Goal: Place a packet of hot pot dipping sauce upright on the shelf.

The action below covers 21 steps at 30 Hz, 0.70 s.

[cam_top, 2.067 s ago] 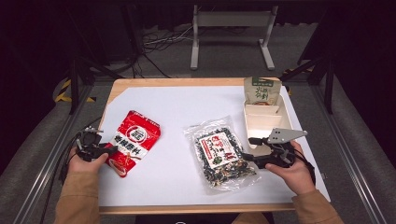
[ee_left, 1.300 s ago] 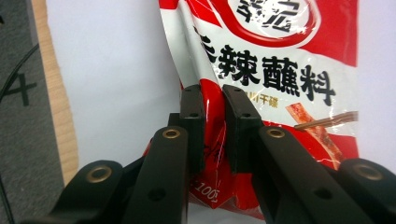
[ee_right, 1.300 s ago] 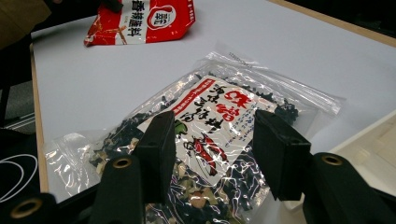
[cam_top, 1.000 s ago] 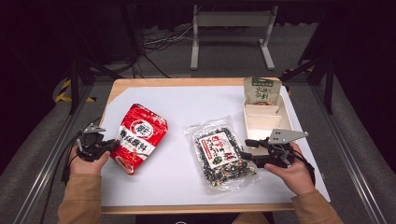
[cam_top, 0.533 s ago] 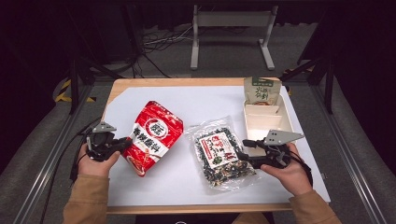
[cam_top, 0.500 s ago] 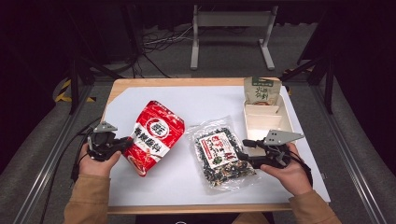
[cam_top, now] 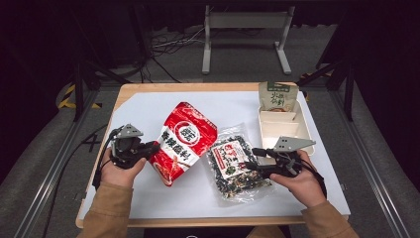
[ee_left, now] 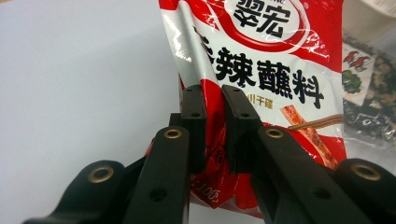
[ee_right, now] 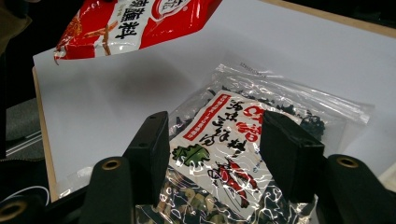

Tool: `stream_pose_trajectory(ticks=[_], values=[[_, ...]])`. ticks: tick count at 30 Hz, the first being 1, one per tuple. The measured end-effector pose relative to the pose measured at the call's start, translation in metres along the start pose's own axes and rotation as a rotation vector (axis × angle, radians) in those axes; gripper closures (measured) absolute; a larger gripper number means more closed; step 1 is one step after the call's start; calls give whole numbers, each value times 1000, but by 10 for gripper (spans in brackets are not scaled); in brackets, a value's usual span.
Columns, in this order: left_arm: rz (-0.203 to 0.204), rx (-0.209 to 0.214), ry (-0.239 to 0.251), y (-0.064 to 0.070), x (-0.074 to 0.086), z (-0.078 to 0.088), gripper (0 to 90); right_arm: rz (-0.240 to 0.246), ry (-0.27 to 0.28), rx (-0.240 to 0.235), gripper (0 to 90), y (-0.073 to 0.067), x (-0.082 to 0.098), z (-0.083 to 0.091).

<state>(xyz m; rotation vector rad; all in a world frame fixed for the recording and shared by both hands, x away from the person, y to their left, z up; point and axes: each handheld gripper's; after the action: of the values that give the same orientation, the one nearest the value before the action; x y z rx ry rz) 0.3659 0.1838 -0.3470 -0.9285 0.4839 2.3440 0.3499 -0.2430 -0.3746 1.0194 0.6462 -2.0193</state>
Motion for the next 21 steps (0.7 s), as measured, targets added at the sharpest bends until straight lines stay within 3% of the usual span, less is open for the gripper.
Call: stream_pose_trajectory(ticks=[4, 15, 21], values=[[-22, 14, 14, 10, -7, -2, 803, -50, -2, -7, 423, -1, -3, -6], [-65, 55, 57, 33, -17, -7, 803, -40, 26, -45, 422, -9, -12, -19], [-91, 68, 67, 45, -18, -9, 803, -84, 48, -73, 431, -12, -18, -28]])
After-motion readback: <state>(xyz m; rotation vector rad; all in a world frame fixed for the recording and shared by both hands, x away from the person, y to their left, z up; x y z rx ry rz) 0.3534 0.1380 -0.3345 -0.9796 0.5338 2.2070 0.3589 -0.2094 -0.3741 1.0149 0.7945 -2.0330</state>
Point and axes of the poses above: each handheld gripper's, and its own axes: z roughly backward along the jaws, x roughly out of its underside, y roughly to its right, and after that the axes turned 4 degrees about -y, right-handed
